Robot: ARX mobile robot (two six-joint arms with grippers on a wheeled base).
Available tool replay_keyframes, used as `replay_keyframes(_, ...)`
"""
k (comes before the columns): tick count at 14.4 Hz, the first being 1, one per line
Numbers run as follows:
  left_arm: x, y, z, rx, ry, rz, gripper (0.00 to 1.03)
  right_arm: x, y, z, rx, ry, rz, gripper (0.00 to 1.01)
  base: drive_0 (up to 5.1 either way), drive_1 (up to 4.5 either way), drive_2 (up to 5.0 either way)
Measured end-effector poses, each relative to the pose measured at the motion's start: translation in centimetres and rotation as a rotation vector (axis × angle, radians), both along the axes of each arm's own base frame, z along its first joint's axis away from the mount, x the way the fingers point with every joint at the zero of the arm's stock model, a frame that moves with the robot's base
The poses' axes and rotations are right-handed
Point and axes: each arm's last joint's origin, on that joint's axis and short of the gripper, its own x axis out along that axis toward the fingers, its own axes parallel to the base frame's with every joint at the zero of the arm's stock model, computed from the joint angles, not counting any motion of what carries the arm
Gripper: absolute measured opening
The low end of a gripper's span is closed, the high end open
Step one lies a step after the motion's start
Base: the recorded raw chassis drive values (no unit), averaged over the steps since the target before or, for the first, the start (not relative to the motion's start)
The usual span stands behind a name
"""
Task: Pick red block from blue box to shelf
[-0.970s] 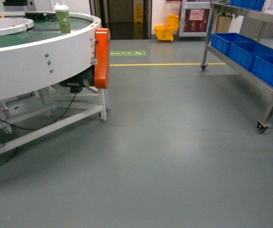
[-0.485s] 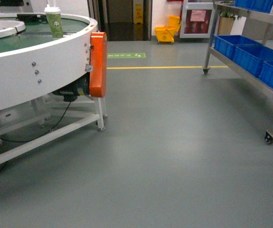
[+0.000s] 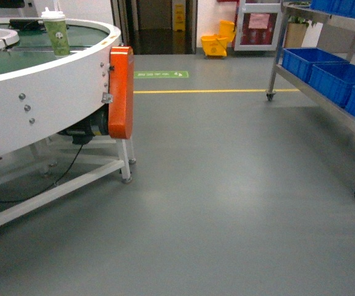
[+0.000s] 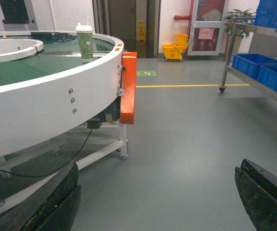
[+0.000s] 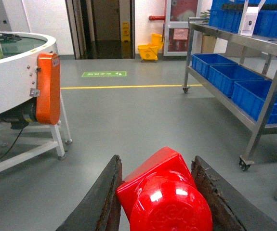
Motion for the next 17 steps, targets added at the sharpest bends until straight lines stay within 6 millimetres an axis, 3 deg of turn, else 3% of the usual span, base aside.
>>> replay_keyframes(14,0.00,0.00,0.00,0.000,0.000,-0.001,0.98,0.00,0.00,-0.01,0.000,0.001,0.000,0.36,0.0,4.34,-4.3)
replay_keyframes(17,0.00,0.00,0.00,0.000,0.000,-0.001,0.98,0.00,0.00,-0.01,0.000,0.002,0.000,0.36,-1.6,-1.58,-1.6)
